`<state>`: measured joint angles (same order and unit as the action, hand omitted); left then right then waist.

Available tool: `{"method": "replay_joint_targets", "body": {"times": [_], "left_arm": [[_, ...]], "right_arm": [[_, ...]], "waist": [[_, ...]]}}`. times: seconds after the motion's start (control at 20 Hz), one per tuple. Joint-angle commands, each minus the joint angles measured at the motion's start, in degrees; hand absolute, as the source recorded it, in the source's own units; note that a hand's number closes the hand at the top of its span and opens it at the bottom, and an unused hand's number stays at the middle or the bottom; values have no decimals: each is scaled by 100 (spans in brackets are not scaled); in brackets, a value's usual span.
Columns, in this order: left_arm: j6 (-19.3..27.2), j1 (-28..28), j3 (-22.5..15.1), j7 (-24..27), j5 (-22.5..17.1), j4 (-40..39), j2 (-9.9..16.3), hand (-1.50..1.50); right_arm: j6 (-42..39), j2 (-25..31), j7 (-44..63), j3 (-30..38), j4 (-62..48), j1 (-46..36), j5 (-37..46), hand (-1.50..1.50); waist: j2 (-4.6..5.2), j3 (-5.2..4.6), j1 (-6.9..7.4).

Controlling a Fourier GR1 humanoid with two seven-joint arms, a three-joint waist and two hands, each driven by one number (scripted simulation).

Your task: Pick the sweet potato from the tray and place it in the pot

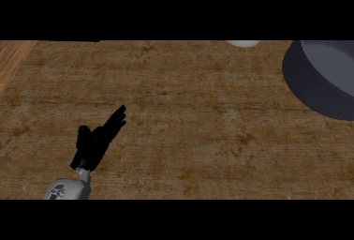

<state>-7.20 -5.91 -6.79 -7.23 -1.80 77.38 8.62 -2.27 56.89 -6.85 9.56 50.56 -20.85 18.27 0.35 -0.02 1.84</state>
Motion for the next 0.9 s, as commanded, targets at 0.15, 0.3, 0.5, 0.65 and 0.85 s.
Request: {"method": "replay_joint_targets", "body": {"times": [0.15,0.3,0.5,0.65,0.85], "left_arm": [[-56,-38,-90,-278,-12,190,-61,0],[-210,-115,45,-319,-116,181,113,0],[-81,-222,-61,-299,27,135,-17,0],[-106,-67,-99,-112,88,-59,-48,0],[-112,-110,46,-166,21,44,52,0]], "right_arm": [[136,-223,1024,-1219,-474,-811,1552,150],[-681,-446,1253,-1397,-1053,-1034,1505,150],[-1244,-766,1986,-1409,-1635,-1243,1467,-150],[-1370,-1051,1967,-1475,-1871,-1577,1556,-150],[-587,-1324,1357,-590,-1964,-1970,868,-150]], "waist": [[14,3,75],[37,7,144],[58,10,163],[49,11,99],[37,26,59]]}}
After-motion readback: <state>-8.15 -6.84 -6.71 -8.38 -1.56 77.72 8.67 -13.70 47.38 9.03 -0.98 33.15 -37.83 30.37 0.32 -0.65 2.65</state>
